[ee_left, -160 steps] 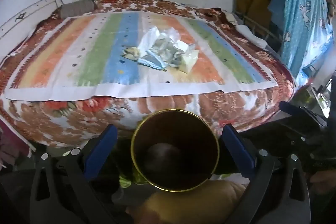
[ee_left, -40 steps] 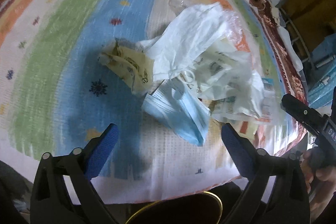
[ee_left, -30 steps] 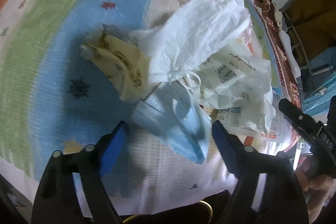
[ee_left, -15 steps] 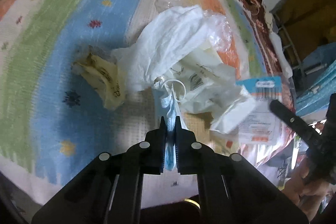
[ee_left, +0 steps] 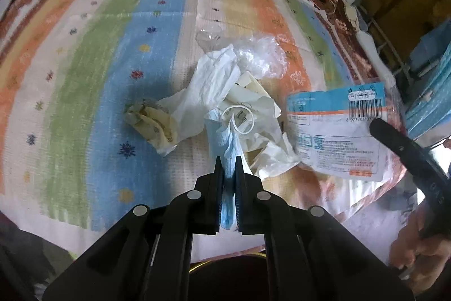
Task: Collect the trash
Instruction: 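Lift the blue mask with the left gripper and carry it over the bin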
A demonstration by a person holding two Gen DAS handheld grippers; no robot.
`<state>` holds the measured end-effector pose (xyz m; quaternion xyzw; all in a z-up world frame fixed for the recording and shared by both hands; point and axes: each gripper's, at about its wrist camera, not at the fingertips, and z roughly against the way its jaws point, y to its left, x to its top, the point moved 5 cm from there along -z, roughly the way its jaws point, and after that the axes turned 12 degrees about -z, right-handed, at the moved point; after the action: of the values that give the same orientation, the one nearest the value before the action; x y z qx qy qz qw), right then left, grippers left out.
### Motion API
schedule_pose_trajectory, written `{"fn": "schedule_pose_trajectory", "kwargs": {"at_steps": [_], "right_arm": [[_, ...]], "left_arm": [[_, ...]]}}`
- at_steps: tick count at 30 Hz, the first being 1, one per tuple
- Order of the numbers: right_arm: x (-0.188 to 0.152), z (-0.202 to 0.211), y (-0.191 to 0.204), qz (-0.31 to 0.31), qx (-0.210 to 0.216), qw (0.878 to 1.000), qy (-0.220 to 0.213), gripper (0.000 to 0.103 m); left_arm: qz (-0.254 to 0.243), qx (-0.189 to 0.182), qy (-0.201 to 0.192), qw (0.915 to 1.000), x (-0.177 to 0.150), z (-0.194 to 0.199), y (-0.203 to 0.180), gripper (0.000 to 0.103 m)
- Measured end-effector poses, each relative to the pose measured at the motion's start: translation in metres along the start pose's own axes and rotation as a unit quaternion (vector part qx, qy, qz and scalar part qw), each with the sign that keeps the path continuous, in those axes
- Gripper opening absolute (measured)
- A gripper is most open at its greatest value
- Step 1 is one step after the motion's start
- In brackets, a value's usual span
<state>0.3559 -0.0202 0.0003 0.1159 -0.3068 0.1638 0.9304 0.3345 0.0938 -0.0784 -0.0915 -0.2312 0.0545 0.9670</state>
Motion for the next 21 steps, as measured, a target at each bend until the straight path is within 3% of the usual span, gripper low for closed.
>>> {"fn": "schedule_pose_trajectory", "kwargs": {"at_steps": [3,21], "right_arm": [[-0.005,0.013,0.005,0.002,0.009,1.0,-0.001,0.001],[-0.047,0.095,0.051,0.057,0.01,0.996,-0.073,0.001]], "left_arm": [[-0.042,0.031,-0.019,0.9985,0.003,0.022,-0.007,0.006],[-0.021,-0.011,-0.084,0.9961,-0.028,0.094,-0.015,0.006]]}}
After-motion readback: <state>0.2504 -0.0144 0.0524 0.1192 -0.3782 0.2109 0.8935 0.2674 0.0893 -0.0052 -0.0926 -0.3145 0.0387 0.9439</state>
